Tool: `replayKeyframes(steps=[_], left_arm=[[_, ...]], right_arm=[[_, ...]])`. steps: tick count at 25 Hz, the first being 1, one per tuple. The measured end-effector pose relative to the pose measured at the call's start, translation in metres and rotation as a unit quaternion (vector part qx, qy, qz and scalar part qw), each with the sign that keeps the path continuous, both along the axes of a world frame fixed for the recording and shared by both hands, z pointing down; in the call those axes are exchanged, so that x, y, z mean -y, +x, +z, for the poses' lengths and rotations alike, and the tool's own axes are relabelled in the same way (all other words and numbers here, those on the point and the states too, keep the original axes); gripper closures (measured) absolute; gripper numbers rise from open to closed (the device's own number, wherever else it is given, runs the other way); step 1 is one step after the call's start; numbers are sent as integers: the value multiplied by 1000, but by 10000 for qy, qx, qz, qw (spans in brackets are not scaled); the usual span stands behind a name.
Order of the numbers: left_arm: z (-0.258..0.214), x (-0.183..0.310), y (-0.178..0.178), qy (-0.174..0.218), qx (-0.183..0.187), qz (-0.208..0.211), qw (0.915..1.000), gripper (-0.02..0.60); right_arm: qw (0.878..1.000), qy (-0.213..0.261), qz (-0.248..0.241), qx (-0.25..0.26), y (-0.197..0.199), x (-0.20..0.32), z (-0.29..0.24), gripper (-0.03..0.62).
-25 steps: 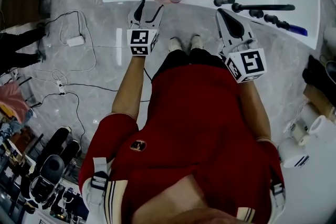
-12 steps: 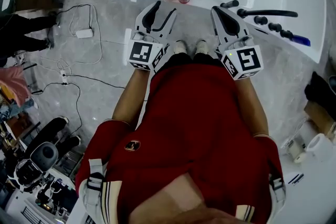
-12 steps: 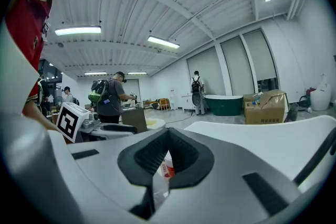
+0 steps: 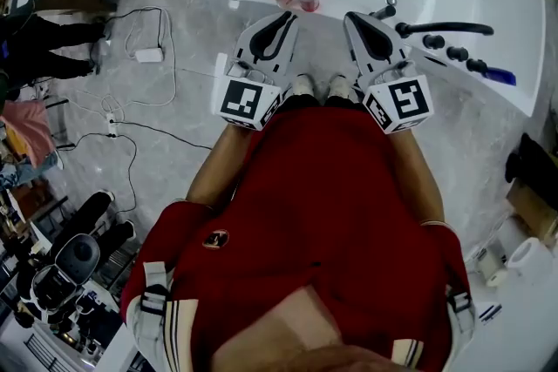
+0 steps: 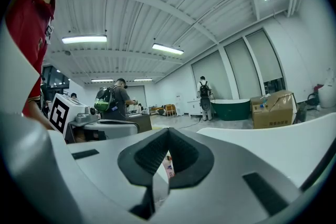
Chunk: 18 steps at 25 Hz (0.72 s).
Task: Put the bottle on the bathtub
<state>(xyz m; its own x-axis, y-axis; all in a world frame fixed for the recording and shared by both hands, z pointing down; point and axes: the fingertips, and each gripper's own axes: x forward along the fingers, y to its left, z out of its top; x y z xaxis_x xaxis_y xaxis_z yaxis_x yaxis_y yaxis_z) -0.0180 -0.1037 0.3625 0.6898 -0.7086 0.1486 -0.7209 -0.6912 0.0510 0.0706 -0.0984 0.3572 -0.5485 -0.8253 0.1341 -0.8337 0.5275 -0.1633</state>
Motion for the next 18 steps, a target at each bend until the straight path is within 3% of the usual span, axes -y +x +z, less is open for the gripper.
replayKeyframes(steps=[4,18], left_arm=[[-6,-3,4,56,25,-47,10000,573],[-8,-13,11,21,-17,89,10000,575]], right_arm=[[9998,119,-167,63,-6,-4,-8,595],[9990,229,-392,-19,-15,-11,-12,595]])
